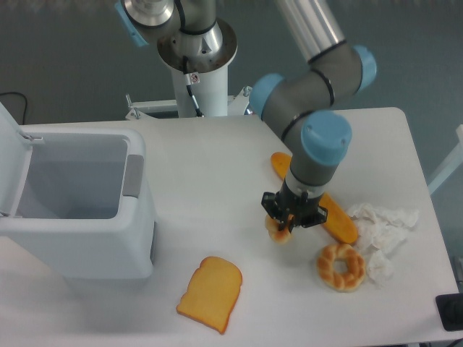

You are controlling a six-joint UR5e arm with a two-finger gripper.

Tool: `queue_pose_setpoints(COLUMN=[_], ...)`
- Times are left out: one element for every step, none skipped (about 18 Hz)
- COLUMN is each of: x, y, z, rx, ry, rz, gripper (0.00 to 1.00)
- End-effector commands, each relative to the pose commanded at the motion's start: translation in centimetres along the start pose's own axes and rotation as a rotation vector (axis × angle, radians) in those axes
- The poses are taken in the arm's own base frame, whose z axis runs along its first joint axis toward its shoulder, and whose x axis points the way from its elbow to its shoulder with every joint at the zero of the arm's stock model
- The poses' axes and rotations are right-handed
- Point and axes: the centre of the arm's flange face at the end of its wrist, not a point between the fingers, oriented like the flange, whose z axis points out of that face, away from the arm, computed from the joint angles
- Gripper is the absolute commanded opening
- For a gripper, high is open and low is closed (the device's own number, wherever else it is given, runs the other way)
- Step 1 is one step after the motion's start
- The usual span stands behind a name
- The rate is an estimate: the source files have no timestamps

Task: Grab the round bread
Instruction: 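Lift the held bun up and carry it away from the bagel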

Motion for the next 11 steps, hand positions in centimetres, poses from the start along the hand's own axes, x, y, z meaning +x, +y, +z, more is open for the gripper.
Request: queue_pose_setpoints(x=[0.2,0.5,0.8,1.0,1.3,1.5,1.9,2.7,3.3,3.9,4.5], y=[0.0,0.1,0.1,0.0,0.0,0.0,-0.2,-0.5,-0.5,-0.4,-0.6], z=[-1.4,-2.3,-3.1,-4.1,-5.2,-6.3,-7.3,-8.1,-8.7,-9.4,-9.7], rx=[-0.007,-0.011,-0.010,-0.003,0.003,0.011,0.019,0.028,0.033,0.037,0.036], ry=[-0.021,-0.036,-0.050,-0.065,-0.080,-0.094,-0.109,-0.117,-0.123,-0.128,-0.126], rz=[0.054,0.081,0.115,0.152,0.178,0.188,0.194,0.206,0.219,0.243,0.273], gripper=[0.09,0.09,0.11,0.11,0.11,0.10,0.10,0.10,0.10,0.10,0.10])
